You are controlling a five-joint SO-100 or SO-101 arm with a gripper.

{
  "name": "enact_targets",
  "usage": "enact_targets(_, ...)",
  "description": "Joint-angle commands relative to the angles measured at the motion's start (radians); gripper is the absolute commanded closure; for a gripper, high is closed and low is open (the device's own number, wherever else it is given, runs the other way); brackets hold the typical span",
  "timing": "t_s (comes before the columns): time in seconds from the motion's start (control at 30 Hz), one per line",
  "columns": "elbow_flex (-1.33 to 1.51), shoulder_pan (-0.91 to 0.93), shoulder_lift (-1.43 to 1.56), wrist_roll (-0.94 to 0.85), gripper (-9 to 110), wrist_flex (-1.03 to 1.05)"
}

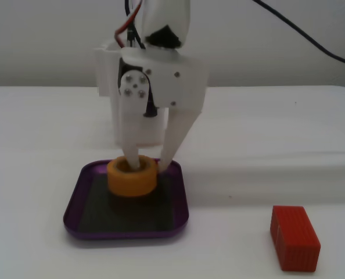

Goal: Remove the yellow tape from the box.

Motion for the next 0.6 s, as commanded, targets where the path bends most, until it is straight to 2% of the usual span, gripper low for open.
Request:
enact_targets(0.0, -0.044, 0.003, -0.014, 0.0, 96, -0.011)
enact_targets(0.17, -0.044, -0.002, -0.034, 0.005, 97, -0.011)
enact_targets(0.27, -0.044, -0.005, -0.032, 0.006, 102, -0.011)
enact_targets(0.57, -0.118, -0.012, 0.008, 0.008, 102, 0.064)
